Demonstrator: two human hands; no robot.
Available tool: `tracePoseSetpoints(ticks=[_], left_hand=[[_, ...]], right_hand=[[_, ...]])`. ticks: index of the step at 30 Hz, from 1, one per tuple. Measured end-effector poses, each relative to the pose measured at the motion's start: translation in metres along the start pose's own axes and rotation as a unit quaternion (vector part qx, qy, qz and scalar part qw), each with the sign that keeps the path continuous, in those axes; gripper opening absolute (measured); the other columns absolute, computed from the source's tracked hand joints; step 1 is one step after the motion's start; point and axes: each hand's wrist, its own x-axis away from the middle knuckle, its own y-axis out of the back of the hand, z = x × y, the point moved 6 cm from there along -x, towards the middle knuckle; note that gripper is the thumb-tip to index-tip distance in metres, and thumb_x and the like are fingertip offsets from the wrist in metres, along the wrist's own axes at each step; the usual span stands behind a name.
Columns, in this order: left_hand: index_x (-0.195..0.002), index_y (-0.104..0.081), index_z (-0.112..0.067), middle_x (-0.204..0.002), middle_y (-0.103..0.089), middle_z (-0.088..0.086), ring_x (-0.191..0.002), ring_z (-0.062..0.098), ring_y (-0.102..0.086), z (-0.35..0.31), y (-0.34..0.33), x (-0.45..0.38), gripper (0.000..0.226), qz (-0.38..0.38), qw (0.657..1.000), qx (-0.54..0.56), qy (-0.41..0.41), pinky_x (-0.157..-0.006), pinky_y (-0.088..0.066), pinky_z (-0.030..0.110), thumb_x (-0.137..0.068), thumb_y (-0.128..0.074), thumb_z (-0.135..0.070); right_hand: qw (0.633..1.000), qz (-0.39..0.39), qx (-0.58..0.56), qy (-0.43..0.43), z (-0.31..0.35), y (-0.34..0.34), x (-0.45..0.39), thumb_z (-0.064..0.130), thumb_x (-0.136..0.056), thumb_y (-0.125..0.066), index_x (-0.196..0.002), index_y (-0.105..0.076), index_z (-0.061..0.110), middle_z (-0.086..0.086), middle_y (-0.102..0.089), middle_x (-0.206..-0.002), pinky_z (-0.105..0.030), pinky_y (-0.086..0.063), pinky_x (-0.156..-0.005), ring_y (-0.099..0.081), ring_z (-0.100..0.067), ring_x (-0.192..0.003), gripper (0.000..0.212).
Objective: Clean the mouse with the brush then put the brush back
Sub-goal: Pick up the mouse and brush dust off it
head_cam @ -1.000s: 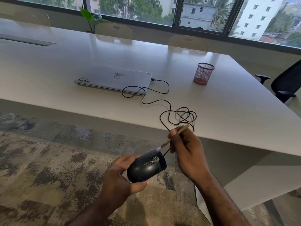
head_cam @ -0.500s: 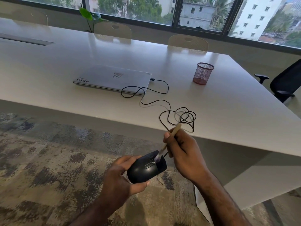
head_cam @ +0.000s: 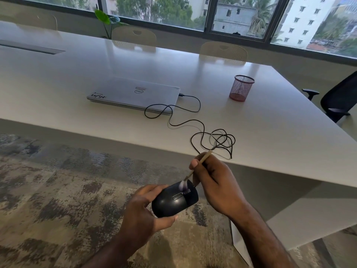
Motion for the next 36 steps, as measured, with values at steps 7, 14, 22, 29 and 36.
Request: tracePoseSetpoints(ticks=[7,14,22,29,36], left_hand=[[-0.109,-0.064,-0.063,-0.114,-0.064,-0.023,-0.106,0.008,-0.063,-0.002,0.003,-0.003,0.068,-0.003,1.0,-0.019,-0.009,-0.08,-0.047,0.011,-0.048,-0.089,-0.045],[-0.111,-0.062,-0.064,-0.115,-0.065,-0.022,-0.107,0.005,-0.063,-0.001,0.0,-0.003,0.07,-0.006,0.999,-0.027,-0.019,-0.082,-0.047,0.009,-0.049,-0.089,-0.046],[-0.109,-0.066,-0.058,-0.11,-0.067,-0.019,-0.104,0.009,-0.065,-0.001,0.001,-0.004,0.067,-0.01,1.0,-0.022,-0.016,-0.081,-0.051,0.019,-0.049,-0.091,-0.044],[-0.109,-0.07,-0.048,-0.108,-0.068,-0.016,-0.104,0.013,-0.066,0.0,0.0,-0.004,0.067,-0.01,1.0,-0.009,-0.005,-0.084,-0.054,0.029,-0.047,-0.093,-0.035],[-0.113,-0.066,-0.057,-0.111,-0.068,-0.016,-0.106,0.013,-0.065,0.001,0.0,-0.003,0.073,-0.016,1.0,-0.004,-0.008,-0.083,-0.054,0.03,-0.048,-0.092,-0.038]], right_hand=[[0.999,-0.026,-0.032,0.024,0.005,0.005,0.001,0.034,-0.103,-0.051,-0.088,-0.061,0.016,0.007,-0.064,-0.067,-0.023,-0.049,-0.06,-0.061,-0.008,-0.06,0.026],[1.0,0.01,-0.019,0.021,0.006,-0.001,0.002,0.026,-0.104,-0.052,-0.094,-0.062,0.014,-0.001,-0.072,-0.08,-0.044,-0.057,-0.078,-0.071,-0.019,-0.08,0.018],[0.999,0.015,-0.028,0.025,0.005,-0.003,0.005,0.032,-0.103,-0.053,-0.086,-0.061,0.024,0.006,-0.065,-0.069,-0.034,-0.055,-0.065,-0.064,-0.011,-0.065,0.02],[0.997,0.001,-0.06,0.038,0.006,-0.002,0.007,0.035,-0.102,-0.051,-0.095,-0.063,0.018,-0.001,-0.069,-0.082,-0.05,-0.057,-0.079,-0.07,-0.021,-0.082,0.021],[1.0,-0.001,-0.007,0.019,-0.003,-0.006,0.004,0.034,-0.103,-0.052,-0.091,-0.06,0.023,0.002,-0.07,-0.074,-0.041,-0.057,-0.071,-0.068,-0.014,-0.072,0.018]])
